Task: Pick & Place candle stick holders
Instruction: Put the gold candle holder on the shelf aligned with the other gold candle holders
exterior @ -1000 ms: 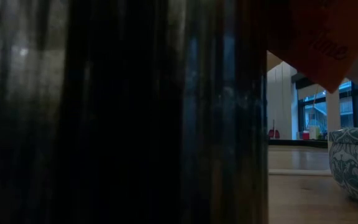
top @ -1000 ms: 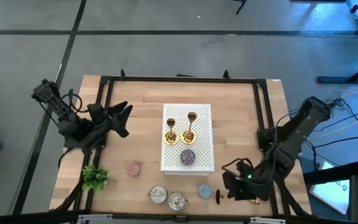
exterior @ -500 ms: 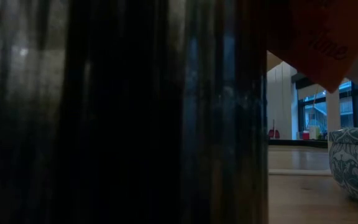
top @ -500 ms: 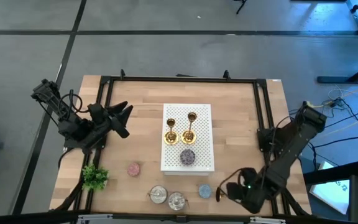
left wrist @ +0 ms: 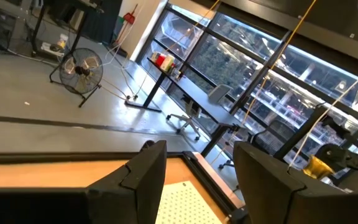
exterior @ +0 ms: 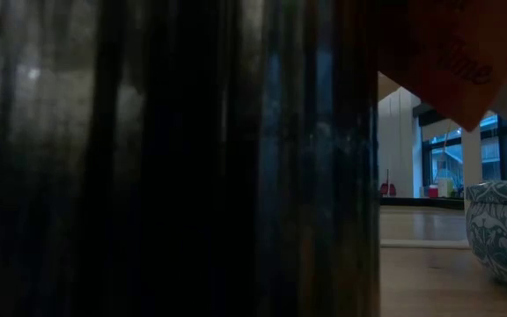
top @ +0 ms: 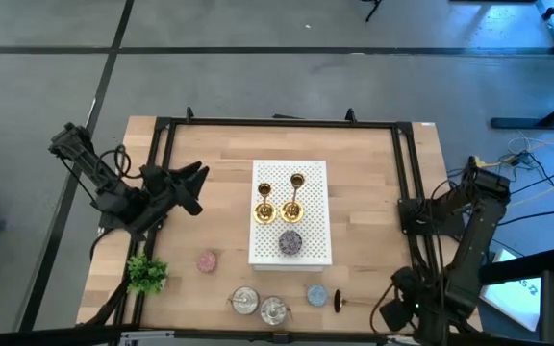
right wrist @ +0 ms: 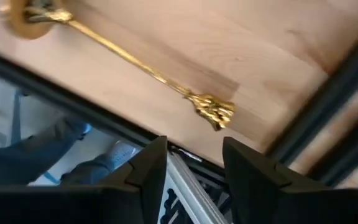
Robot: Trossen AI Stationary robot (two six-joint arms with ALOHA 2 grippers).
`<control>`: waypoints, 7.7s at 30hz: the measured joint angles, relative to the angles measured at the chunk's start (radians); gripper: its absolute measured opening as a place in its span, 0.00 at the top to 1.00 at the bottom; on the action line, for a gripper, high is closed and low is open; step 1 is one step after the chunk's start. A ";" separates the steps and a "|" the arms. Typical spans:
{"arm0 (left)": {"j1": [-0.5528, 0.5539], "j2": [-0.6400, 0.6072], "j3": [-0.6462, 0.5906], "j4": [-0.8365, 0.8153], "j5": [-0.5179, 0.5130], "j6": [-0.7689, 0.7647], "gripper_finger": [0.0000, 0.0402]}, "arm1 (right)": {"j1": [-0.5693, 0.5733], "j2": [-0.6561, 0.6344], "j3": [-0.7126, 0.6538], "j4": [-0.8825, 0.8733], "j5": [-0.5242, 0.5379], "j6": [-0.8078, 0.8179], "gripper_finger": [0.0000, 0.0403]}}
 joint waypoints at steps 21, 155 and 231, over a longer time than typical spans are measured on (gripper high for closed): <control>0.045 0.155 -0.001 0.023 -0.002 -0.395 0.57 | 0.046 0.000 -0.031 0.244 0.063 0.004 0.60; -0.209 0.003 0.000 0.016 0.018 -0.079 0.71 | -0.149 0.258 -0.026 0.125 0.051 -0.997 0.47; 0.109 -0.075 0.000 0.209 0.432 0.040 0.71 | -1.197 -0.238 0.851 -0.369 0.362 -1.356 0.96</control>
